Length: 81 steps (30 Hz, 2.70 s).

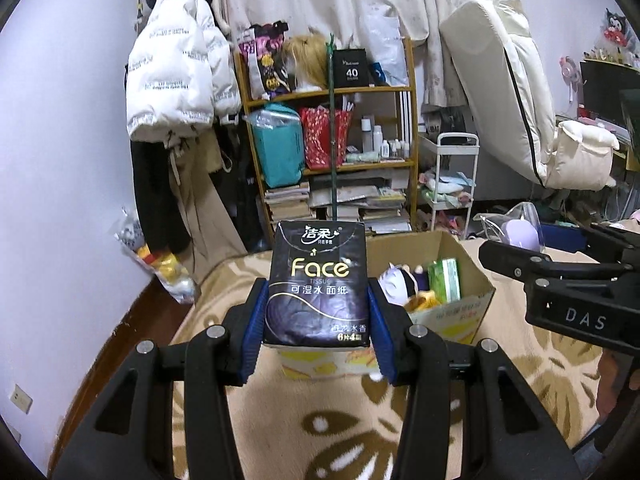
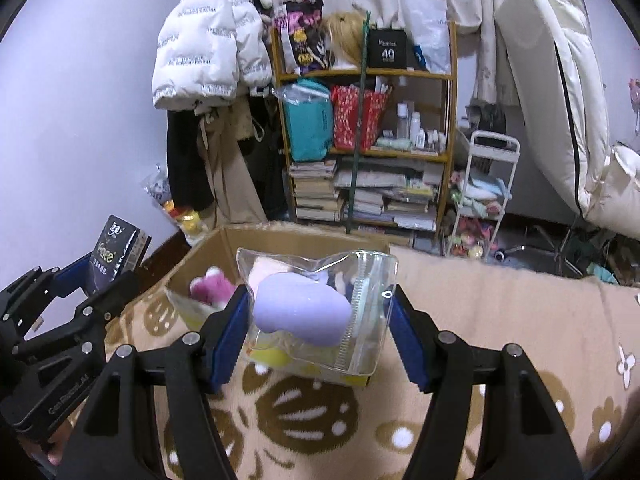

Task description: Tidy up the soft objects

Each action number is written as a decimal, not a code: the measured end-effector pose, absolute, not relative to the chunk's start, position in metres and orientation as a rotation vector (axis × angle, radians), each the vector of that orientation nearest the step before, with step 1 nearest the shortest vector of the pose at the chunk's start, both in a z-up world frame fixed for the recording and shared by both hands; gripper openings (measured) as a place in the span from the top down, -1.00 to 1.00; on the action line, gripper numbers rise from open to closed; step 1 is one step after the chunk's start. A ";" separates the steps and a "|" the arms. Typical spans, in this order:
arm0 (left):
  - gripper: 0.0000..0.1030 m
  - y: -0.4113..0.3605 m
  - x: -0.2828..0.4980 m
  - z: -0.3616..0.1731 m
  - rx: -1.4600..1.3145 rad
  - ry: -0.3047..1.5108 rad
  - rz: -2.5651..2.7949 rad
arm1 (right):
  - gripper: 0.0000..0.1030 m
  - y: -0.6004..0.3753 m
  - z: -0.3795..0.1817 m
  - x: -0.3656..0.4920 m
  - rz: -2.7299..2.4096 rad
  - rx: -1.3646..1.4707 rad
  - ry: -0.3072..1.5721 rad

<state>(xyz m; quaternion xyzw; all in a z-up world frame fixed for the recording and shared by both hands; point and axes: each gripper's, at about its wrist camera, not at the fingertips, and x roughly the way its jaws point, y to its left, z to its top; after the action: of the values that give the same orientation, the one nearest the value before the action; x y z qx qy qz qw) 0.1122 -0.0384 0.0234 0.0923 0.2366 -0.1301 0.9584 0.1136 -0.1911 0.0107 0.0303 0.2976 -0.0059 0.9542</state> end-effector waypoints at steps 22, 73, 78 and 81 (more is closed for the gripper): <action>0.10 -0.058 0.179 -0.003 0.242 0.518 -0.260 | -0.39 -0.200 -0.013 0.178 0.043 0.020 0.593; -0.75 -0.029 0.098 0.049 0.330 0.510 -0.132 | -0.94 -0.204 0.032 0.102 0.026 0.051 0.585; -0.83 -0.017 0.076 0.066 0.241 0.538 -0.157 | -0.94 -0.198 0.052 0.076 0.011 -0.015 0.588; -0.83 -0.008 0.064 0.074 0.182 0.546 -0.153 | -0.94 -0.196 0.060 0.058 0.006 -0.031 0.583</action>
<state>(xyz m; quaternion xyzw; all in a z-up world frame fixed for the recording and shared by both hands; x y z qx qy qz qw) 0.0640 -0.0080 0.0742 0.0896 0.2692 -0.0753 0.9559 0.0578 -0.1959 0.0597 -0.0151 0.2876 0.0032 0.9576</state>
